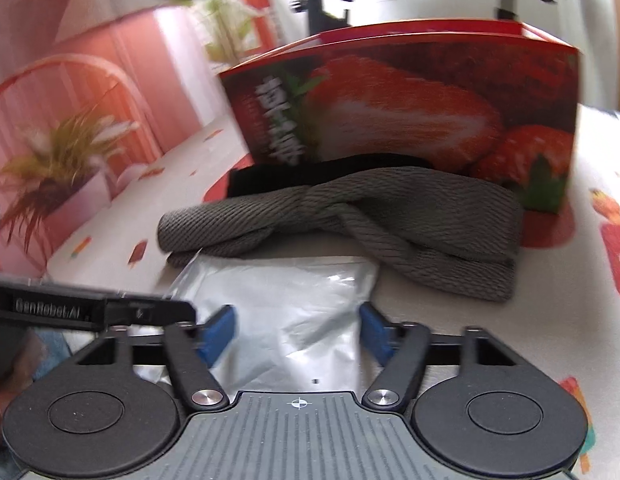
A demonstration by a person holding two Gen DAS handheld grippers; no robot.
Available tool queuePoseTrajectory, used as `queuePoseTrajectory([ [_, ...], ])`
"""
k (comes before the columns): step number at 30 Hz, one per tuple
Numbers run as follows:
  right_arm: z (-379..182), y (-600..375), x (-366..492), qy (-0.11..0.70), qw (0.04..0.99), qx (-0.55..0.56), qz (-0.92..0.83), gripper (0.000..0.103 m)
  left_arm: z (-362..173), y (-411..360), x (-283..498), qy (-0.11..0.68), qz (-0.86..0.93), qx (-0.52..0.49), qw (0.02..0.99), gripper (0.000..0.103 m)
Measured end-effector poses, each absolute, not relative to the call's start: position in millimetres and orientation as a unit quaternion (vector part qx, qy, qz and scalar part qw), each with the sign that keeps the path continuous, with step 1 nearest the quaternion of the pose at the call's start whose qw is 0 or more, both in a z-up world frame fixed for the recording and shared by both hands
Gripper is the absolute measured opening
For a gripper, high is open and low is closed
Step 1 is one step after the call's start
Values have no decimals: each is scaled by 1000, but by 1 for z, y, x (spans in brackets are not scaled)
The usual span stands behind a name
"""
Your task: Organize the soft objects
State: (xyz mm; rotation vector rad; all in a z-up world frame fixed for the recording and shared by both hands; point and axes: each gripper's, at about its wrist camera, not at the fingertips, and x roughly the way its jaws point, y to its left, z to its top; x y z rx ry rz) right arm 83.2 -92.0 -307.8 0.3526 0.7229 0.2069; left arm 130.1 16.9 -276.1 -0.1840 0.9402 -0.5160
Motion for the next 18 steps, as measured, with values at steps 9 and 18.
queuePoseTrajectory([
  [9, -319, -121, 78, 346, 894, 269, 92, 36, -276, 12, 128, 443, -243, -71, 860, 32],
  [18, -315, -98, 86, 346, 916, 179, 99, 64, -275, 6, 128, 442, -238, -66, 862, 36],
])
